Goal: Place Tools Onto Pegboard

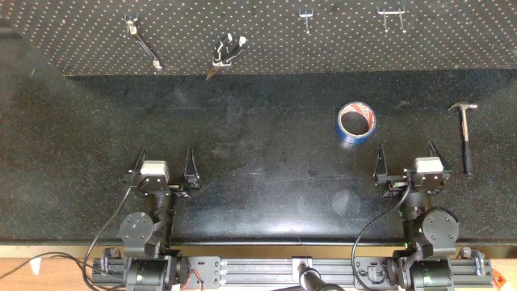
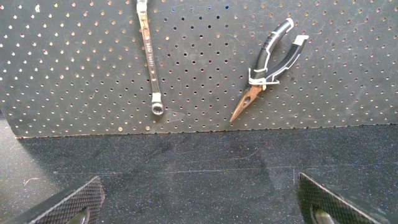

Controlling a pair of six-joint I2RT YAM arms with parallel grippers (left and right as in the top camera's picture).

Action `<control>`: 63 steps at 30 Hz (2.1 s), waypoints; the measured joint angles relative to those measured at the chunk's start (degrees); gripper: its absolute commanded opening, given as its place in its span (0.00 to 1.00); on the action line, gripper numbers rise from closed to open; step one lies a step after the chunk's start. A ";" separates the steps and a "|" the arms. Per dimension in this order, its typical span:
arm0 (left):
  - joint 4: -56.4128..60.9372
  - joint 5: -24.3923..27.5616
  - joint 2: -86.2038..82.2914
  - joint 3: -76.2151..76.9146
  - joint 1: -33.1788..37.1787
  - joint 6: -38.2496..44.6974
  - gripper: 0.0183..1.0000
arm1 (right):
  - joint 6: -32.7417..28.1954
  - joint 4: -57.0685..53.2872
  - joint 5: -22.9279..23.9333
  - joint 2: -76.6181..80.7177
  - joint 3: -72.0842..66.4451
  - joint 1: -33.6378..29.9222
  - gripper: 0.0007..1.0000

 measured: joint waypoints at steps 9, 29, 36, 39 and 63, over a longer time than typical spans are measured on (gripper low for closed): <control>0.00 0.00 0.00 0.00 0.00 0.00 1.00 | 0.00 0.00 0.00 0.00 0.00 0.00 0.98; -0.07 0.24 -0.22 0.04 0.00 0.39 1.00 | 10.16 8.83 -7.32 62.31 35.45 16.24 0.98; -0.07 0.24 -0.22 0.04 0.00 0.39 1.00 | 12.59 0.66 -6.64 67.23 36.13 16.33 0.98; -0.04 0.24 -0.22 0.04 0.00 0.39 1.00 | 13.38 -2.86 -5.68 70.99 36.94 16.33 0.98; -0.07 0.24 -0.22 0.04 0.00 0.39 1.00 | 14.21 -23.80 -1.27 92.00 54.21 16.33 0.35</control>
